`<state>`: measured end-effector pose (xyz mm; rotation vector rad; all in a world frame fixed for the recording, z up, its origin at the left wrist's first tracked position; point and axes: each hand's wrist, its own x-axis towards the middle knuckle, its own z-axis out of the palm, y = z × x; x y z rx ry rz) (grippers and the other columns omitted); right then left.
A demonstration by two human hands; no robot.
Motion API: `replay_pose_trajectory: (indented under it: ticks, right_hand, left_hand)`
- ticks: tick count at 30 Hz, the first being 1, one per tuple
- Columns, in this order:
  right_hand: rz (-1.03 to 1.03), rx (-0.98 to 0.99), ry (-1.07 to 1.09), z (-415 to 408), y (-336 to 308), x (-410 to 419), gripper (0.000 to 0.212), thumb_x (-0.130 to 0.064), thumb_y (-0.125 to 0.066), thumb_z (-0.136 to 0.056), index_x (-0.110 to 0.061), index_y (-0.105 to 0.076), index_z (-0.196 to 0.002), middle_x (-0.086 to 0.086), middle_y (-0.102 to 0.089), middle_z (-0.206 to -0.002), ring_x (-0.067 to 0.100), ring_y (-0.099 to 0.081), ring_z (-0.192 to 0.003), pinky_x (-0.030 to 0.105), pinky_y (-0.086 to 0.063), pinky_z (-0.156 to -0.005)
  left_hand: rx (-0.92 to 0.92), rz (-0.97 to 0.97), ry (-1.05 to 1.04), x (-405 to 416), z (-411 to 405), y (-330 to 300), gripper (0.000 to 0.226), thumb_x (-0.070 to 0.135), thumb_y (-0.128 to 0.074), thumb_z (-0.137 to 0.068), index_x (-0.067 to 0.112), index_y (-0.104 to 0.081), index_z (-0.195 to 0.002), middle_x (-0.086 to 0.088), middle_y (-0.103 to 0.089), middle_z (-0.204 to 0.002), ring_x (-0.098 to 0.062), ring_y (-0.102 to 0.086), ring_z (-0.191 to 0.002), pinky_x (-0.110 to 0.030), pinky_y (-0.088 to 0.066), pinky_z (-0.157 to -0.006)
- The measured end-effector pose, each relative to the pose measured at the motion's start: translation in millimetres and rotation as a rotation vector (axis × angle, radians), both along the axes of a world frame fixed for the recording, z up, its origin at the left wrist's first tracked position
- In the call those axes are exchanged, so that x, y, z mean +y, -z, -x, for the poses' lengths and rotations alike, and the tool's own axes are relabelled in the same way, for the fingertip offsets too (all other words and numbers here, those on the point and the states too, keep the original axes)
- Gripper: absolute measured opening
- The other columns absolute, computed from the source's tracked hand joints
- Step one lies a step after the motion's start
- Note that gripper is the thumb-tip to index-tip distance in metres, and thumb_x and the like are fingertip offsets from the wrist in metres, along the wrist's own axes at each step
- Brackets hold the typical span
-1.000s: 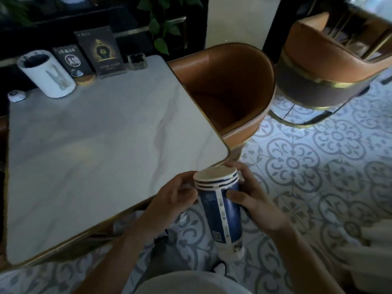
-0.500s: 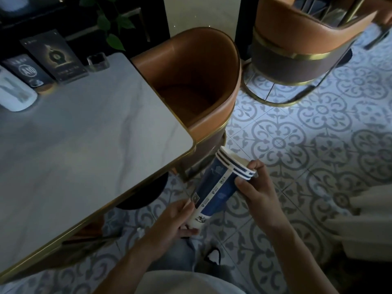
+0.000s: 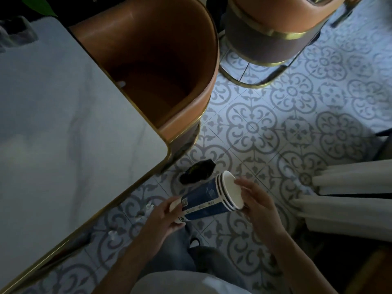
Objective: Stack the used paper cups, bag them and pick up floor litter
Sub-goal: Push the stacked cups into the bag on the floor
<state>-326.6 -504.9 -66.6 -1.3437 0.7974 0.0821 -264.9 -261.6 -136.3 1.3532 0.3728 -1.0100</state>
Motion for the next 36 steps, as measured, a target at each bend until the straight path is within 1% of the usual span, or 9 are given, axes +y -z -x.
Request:
replay_pose_trajectory:
  ticks: [4,8,11,14,16,20,23,29,36]
  right_hand:
    - [0.046,0.050,-0.011,-14.3,9.4,-4.0,0.026,0.002,-0.049,-0.095,-0.015,-0.062,-0.108,0.001,-0.074,-0.087,0.016,-0.068,-0.076,0.023,-0.055,-0.062]
    - [0.066,0.132,0.015,-29.1,27.6,-12.5,0.031,0.000,-0.056,-0.091,-0.021,-0.059,-0.113,0.006,-0.075,-0.091,0.021,-0.072,-0.085,0.032,-0.057,-0.068]
    - [0.111,0.194,-0.018,-38.8,51.3,-22.8,0.032,-0.003,-0.058,-0.090,-0.026,-0.062,-0.110,0.003,-0.072,-0.104,0.022,-0.071,-0.093,0.036,-0.061,-0.072]
    - [0.211,0.245,-0.112,-52.6,81.7,-36.6,0.033,-0.006,-0.060,-0.088,-0.031,-0.063,-0.108,-0.005,-0.069,-0.105,0.014,-0.069,-0.094,0.033,-0.061,-0.076]
    - [0.244,0.270,-0.165,-64.0,106.1,-47.3,0.031,-0.007,-0.061,-0.088,-0.027,-0.063,-0.111,-0.004,-0.068,-0.105,0.014,-0.068,-0.095,0.029,-0.060,-0.075]
    - [0.304,0.263,-0.291,-88.3,161.2,-67.1,0.032,-0.007,-0.061,-0.089,-0.033,-0.058,-0.107,-0.009,-0.064,-0.104,0.012,-0.064,-0.095,0.028,-0.057,-0.077]
    - [0.350,0.267,-0.362,-106.5,210.2,-83.3,0.029,-0.008,-0.060,-0.089,-0.026,-0.061,-0.111,-0.006,-0.064,-0.104,0.010,-0.062,-0.095,0.031,-0.056,-0.081]
    - [0.365,0.319,-0.385,-138.9,316.9,-103.3,0.030,-0.008,-0.059,-0.089,-0.021,-0.059,-0.116,0.001,-0.064,-0.107,0.011,-0.062,-0.091,0.032,-0.057,-0.081]
    - [0.365,0.385,-0.453,-160.2,412.4,-116.5,0.034,-0.005,-0.057,-0.088,-0.014,-0.062,-0.120,0.001,-0.066,-0.106,0.011,-0.060,-0.091,0.015,-0.044,-0.071]
  left_hand:
    - [0.041,-0.026,-0.029,-14.1,-22.3,17.7,0.038,0.028,-0.062,-0.092,0.010,-0.057,-0.127,-0.019,-0.062,-0.124,-0.029,-0.066,-0.111,-0.035,-0.059,-0.088]
    - [0.096,-0.075,-0.064,-31.1,-40.1,29.0,0.035,0.025,-0.058,-0.097,0.008,-0.056,-0.128,-0.019,-0.064,-0.120,-0.028,-0.066,-0.110,-0.024,-0.060,-0.076]
    - [0.061,-0.154,-0.063,-48.7,-49.4,37.4,0.036,0.026,-0.061,-0.095,0.013,-0.057,-0.128,-0.011,-0.064,-0.121,-0.022,-0.065,-0.112,-0.025,-0.058,-0.081]
    - [0.022,-0.223,-0.057,-71.3,-54.8,51.0,0.011,0.026,-0.058,-0.098,0.033,-0.063,-0.105,0.003,-0.063,-0.113,-0.011,-0.061,-0.106,-0.028,-0.052,-0.089]
    - [-0.010,-0.238,-0.023,-90.0,-56.7,61.0,0.020,0.026,-0.052,-0.100,0.041,-0.062,-0.093,0.006,-0.062,-0.112,-0.007,-0.060,-0.104,-0.030,-0.050,-0.091]
    - [0.052,-0.208,-0.001,-128.7,-62.5,89.1,0.017,0.027,-0.047,-0.102,0.032,-0.062,-0.106,-0.003,-0.062,-0.123,-0.011,-0.064,-0.111,-0.038,-0.054,-0.098]
    - [0.169,-0.203,-0.107,-154.1,-72.3,124.7,0.023,0.032,-0.046,-0.101,0.027,-0.059,-0.119,0.000,-0.065,-0.121,-0.011,-0.065,-0.110,-0.039,-0.055,-0.094]
    - [0.253,-0.210,-0.248,-190.5,-92.5,211.1,0.014,0.030,-0.050,-0.100,0.033,-0.059,-0.110,0.000,-0.067,-0.117,-0.009,-0.064,-0.107,-0.040,-0.054,-0.091]
    - [0.242,-0.317,-0.159,-203.6,-112.7,311.2,0.025,0.032,-0.052,-0.099,0.028,-0.063,-0.121,-0.001,-0.067,-0.122,-0.012,-0.063,-0.111,-0.041,-0.054,-0.093]
